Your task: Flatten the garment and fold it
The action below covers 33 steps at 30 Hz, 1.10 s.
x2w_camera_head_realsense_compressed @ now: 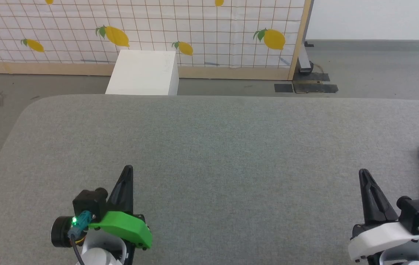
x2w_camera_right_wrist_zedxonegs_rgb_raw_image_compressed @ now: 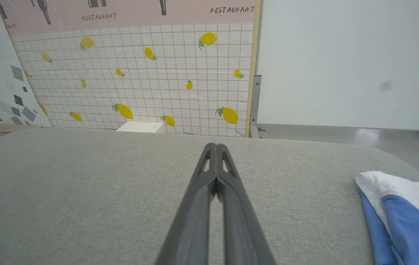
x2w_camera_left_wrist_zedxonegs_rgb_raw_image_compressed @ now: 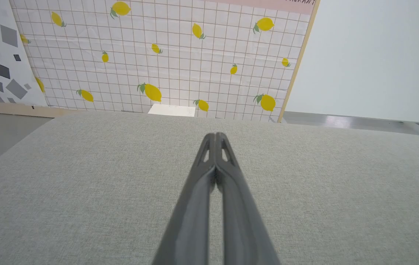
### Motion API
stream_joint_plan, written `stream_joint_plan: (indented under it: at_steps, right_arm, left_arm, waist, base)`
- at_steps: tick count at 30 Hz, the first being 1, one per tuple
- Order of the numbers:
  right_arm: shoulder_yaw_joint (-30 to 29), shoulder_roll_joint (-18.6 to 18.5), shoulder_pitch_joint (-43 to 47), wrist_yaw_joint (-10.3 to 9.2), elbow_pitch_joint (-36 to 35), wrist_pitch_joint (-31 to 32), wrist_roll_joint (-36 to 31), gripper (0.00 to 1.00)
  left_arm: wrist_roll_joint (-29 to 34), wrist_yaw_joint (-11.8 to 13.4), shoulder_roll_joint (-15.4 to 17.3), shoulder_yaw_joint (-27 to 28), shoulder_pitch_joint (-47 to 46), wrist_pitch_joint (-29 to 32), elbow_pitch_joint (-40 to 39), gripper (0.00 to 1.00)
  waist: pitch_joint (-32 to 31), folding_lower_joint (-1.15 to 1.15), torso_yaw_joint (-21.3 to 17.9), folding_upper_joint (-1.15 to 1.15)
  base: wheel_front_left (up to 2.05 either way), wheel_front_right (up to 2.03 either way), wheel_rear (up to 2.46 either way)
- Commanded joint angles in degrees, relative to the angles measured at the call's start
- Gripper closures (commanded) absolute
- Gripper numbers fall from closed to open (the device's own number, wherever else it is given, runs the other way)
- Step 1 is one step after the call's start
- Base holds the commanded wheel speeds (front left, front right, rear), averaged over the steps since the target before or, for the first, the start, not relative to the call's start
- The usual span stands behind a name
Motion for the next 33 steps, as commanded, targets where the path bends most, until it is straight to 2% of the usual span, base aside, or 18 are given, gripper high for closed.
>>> stream_joint_plan:
  at_steps: [1,33]
  right_arm:
    - [0.3,0.0,-0.9,-0.03,-0.3,0.5,-0.4,1.0]
    - [2.2,0.1,-1.9,-0.06,-0.7,3.0,-1.9,1.0]
  left_arm:
    - [1.2,0.5,-0.2,0.2,0.9,0.3,-0.5,1.0]
    - [5.1,1.6,-0.6,2.0,2.3,4.3,-4.6,1.0]
  waist:
    - [0.0,0.0,-0.1,0.0]
    - [0.4,0.0,-1.6,0.0]
  base:
    - [0.0,0.0,0.0]
    - [0.0,0.0,0.0]
